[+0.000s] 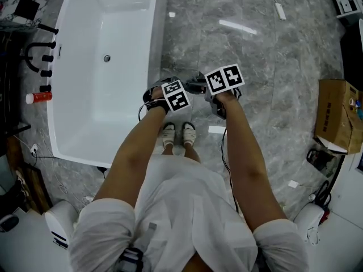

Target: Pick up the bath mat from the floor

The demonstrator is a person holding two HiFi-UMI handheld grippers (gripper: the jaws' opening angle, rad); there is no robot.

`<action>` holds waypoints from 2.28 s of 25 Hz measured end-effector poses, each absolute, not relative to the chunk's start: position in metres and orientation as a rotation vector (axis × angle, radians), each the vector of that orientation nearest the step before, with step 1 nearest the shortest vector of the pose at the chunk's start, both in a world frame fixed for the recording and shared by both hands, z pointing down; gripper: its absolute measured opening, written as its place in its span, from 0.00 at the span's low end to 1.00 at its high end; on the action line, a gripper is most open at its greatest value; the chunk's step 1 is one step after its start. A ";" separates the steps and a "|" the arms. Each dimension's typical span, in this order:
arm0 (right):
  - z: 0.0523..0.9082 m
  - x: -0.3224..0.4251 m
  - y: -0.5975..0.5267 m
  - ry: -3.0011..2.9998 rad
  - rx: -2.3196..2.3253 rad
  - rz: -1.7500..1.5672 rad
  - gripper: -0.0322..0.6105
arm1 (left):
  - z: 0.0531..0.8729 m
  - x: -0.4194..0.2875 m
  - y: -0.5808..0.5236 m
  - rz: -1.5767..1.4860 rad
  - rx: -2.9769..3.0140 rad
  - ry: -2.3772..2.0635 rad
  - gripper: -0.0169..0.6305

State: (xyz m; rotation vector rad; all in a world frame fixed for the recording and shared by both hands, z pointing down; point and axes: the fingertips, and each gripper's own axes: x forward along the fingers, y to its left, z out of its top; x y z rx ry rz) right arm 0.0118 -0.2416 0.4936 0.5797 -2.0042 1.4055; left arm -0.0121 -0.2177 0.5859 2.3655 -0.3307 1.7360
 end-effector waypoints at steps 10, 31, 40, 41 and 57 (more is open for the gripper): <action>0.470 0.042 -0.238 -2.058 0.477 1.047 0.35 | 0.571 -0.004 -0.196 1.794 2.321 -0.154 0.11; 0.461 0.016 -0.153 -1.897 -0.259 0.451 0.54 | 0.530 0.000 -0.144 1.939 2.316 0.245 0.11; 0.465 0.021 -0.140 -1.861 -0.273 0.408 0.39 | 0.511 0.001 -0.140 1.897 2.339 0.283 0.11; 0.465 0.022 -0.139 -1.860 -0.273 0.402 0.34 | 0.511 0.001 -0.139 1.894 2.339 0.283 0.11; 0.437 0.047 -0.129 -1.874 -0.214 0.359 0.14 | 0.483 0.023 -0.128 1.891 2.357 0.336 0.11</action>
